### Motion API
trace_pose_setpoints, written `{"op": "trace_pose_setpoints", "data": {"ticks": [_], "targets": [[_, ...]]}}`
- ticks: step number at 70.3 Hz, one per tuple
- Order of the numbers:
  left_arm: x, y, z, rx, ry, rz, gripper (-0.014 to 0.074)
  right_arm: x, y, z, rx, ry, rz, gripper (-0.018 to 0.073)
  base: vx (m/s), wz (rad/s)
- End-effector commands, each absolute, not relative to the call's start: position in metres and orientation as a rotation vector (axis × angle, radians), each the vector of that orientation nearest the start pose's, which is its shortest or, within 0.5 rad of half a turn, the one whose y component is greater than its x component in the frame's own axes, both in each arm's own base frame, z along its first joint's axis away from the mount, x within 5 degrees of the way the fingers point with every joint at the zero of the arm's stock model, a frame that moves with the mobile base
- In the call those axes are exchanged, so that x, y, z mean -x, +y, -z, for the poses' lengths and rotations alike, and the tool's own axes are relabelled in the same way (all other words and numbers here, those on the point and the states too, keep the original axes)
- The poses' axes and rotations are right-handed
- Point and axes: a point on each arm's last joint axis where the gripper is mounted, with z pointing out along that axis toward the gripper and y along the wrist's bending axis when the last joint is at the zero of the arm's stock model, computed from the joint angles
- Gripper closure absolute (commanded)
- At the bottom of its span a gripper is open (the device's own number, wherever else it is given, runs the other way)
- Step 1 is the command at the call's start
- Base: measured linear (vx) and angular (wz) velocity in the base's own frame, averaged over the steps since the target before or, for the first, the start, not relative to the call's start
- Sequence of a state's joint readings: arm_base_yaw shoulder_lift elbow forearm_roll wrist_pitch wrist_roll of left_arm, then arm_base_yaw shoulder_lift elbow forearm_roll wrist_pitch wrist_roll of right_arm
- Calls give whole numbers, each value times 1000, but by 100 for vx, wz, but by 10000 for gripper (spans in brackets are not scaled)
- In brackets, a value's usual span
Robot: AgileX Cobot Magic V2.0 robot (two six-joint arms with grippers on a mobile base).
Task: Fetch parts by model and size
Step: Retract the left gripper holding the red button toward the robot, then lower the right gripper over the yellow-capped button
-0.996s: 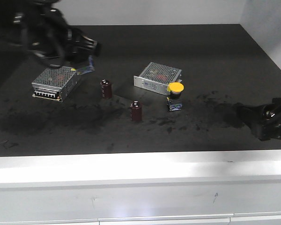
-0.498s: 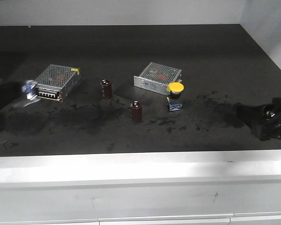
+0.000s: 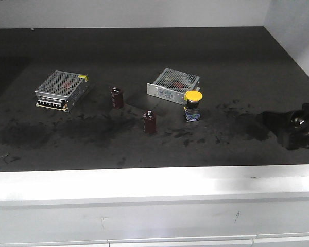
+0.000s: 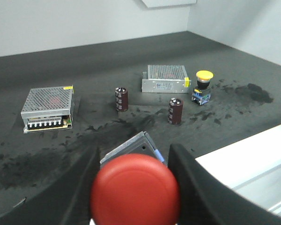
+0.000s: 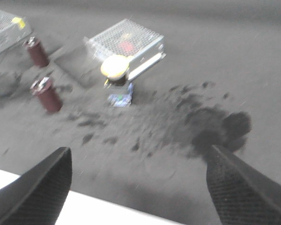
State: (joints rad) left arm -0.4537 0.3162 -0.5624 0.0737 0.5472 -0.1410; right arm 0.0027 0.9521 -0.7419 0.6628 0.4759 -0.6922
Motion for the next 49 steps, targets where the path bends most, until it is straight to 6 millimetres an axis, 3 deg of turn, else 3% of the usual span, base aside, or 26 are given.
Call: {"op": "trace_pose_setpoints", "data": {"ticks": [1,27,40,49], "targets": [[-57,-25,-346,-297,1667,372,603,-205,22,-349,227,1942,-200,7,0,0],[-57,-25,-346,-297,1671,372,603,-269,29,-396,316,1942,-240,7,0,0],[-57,-25,-346,-297,1671,372,603,-305,66,-407,466,1936,-251,7,0,0],[-57,-25,-346,-297,1671,372,603,-332,82,-406,394,2028,-272,7,0,0]]}}
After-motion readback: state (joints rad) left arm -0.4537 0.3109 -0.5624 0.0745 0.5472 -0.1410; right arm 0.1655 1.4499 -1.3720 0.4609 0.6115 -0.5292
